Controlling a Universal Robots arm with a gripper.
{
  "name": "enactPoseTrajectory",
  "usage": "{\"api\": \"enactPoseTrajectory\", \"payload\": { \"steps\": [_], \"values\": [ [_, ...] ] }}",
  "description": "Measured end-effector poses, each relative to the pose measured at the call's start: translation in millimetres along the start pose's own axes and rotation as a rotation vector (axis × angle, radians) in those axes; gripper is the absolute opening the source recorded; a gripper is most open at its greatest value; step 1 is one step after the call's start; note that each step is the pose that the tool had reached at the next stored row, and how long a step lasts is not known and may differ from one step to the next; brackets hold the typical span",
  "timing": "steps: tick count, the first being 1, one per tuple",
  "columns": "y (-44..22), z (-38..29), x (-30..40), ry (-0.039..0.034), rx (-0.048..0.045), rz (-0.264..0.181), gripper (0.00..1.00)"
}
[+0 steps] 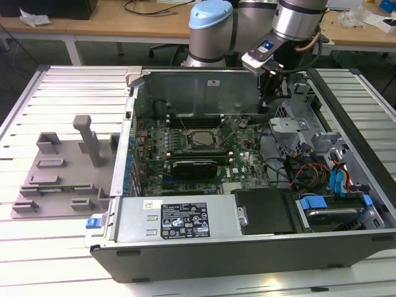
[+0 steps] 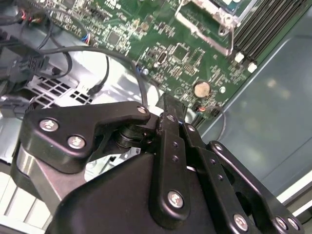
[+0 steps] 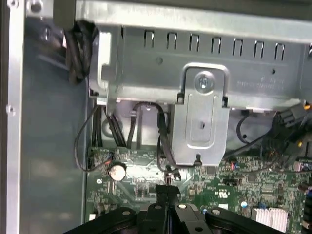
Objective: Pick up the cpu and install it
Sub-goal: 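Close the cpu cover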
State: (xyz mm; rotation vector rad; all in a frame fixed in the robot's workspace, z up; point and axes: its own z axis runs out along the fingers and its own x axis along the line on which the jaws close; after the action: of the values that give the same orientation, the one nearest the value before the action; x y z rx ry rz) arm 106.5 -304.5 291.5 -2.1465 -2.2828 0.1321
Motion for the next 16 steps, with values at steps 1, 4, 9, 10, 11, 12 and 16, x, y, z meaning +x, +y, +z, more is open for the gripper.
{"api": "enactPoseTrajectory", "payload": {
  "steps": [1, 4, 9, 10, 11, 12, 16],
  "values": [
    [1.9, -0.1, -0.1, 0.0, 0.0003, 0.0, 0.11],
    [9.1, -0.6, -0.6, 0.0001, 0.0017, 0.0, 0.11],
    [25.4, -1.6, -1.6, 0.0003, 0.0047, 0.0, 0.11],
    [26.9, -1.6, -1.7, 0.0003, 0.0052, 0.0, 0.11],
    [28.7, -1.7, -1.8, 0.0004, 0.0057, 0.0, 0.11],
    [30.2, -1.7, -1.9, 0.0004, 0.0061, 0.0, 0.11],
    [38.5, 3.7, -1.5, 0.001, 0.0139, -0.001, 0.11]
  ]
}}
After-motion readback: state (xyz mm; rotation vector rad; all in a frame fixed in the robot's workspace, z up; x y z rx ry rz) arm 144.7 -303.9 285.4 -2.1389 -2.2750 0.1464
